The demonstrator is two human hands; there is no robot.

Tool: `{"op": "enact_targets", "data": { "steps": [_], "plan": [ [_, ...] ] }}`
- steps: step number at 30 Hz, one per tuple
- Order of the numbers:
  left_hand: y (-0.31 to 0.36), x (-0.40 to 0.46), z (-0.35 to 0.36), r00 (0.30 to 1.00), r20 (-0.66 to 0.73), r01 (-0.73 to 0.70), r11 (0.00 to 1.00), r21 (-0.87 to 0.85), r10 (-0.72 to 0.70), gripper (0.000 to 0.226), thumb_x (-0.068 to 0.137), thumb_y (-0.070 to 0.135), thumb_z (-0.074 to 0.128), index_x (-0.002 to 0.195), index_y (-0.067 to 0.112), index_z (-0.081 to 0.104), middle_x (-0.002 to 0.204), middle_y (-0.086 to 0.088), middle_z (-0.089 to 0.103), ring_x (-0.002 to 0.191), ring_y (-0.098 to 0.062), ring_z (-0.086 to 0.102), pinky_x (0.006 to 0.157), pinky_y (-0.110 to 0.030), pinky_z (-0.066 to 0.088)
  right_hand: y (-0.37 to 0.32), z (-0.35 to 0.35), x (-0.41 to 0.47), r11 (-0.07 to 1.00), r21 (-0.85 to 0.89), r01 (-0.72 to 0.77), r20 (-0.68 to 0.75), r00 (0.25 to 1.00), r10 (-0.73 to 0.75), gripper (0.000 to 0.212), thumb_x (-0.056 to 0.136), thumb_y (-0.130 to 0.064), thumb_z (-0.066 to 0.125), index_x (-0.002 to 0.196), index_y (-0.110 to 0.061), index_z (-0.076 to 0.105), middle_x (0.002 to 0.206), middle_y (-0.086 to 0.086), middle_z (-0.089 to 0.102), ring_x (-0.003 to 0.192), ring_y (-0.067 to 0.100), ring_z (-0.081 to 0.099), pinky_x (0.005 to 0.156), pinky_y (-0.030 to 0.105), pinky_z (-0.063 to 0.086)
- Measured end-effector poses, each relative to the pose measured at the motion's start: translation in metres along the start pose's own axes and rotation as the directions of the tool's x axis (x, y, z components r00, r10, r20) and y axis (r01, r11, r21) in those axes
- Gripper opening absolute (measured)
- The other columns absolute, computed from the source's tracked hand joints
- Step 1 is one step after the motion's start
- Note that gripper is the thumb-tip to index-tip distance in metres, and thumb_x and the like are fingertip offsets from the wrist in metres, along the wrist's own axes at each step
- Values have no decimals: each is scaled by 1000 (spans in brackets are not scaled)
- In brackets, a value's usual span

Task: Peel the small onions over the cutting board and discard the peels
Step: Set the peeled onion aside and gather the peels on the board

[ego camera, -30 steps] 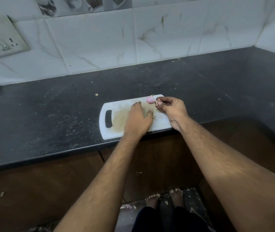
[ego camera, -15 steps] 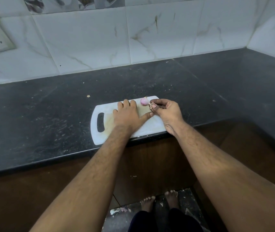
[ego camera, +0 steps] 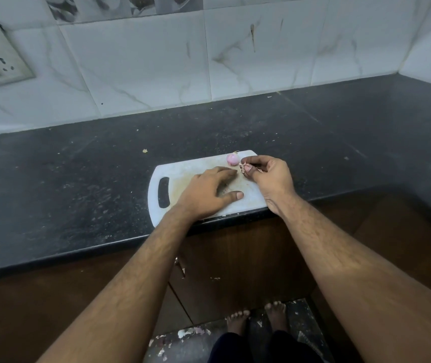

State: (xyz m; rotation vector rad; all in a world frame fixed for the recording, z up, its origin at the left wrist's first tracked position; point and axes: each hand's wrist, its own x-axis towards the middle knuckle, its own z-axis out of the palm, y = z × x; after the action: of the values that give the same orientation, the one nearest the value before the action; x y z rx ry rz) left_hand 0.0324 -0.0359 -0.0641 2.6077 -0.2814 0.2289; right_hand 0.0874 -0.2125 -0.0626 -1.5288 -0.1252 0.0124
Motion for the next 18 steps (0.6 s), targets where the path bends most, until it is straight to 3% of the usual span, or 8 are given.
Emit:
{"op": "enact_targets", "data": {
  "steps": [4,7,9,13,15,18],
  "plan": [
    [-8,9,-6,991,-36,121,981,-151,-128,71,71,62,82,126,20,66,118,1,52,118,-18,45,103,-35,42,-1,1,-2,999,-40,10,1,1000,-10,15,90,-3,74,94,-17,80,100,3,79,101,17,74,90,30,61],
    [-11,18,-9,978,-61,204,975,91,-199,72,66,81,70,103,21,56,106,2,51,104,-20,46,91,-40,38,-3,4,-7,995,-89,35,8,999,-34,16,90,-3,74,96,-17,81,100,0,78,101,13,73,86,24,60],
    [-11,21,-12,987,17,150,944,294,-162,73,75,88,50,104,21,51,108,0,52,104,-24,48,92,-45,36,-3,5,-6,991,-126,38,9,999,-37,16,90,-5,74,98,-17,81,100,-2,78,101,12,72,87,24,59],
    [-10,30,-22,992,126,-95,790,606,22,65,95,75,23,112,21,55,111,-10,59,109,-30,56,94,-46,34,-1,5,-5,975,-213,58,34,998,-51,16,91,-8,74,99,-20,81,99,-7,78,103,9,71,94,28,57],
    [-11,38,-26,980,186,-179,733,656,74,59,101,65,21,114,21,58,109,-9,61,107,-29,58,92,-43,36,-2,6,-6,971,-228,68,38,997,-61,17,91,-7,74,101,-19,81,99,-9,77,103,7,70,95,26,57],
    [-17,44,-25,973,193,-220,761,611,126,48,107,51,25,111,19,60,103,-8,63,103,-30,59,88,-41,42,-3,6,-7,976,-207,75,43,997,-68,18,91,-5,73,102,-17,81,98,-8,78,102,8,72,94,27,58]
  ]
}}
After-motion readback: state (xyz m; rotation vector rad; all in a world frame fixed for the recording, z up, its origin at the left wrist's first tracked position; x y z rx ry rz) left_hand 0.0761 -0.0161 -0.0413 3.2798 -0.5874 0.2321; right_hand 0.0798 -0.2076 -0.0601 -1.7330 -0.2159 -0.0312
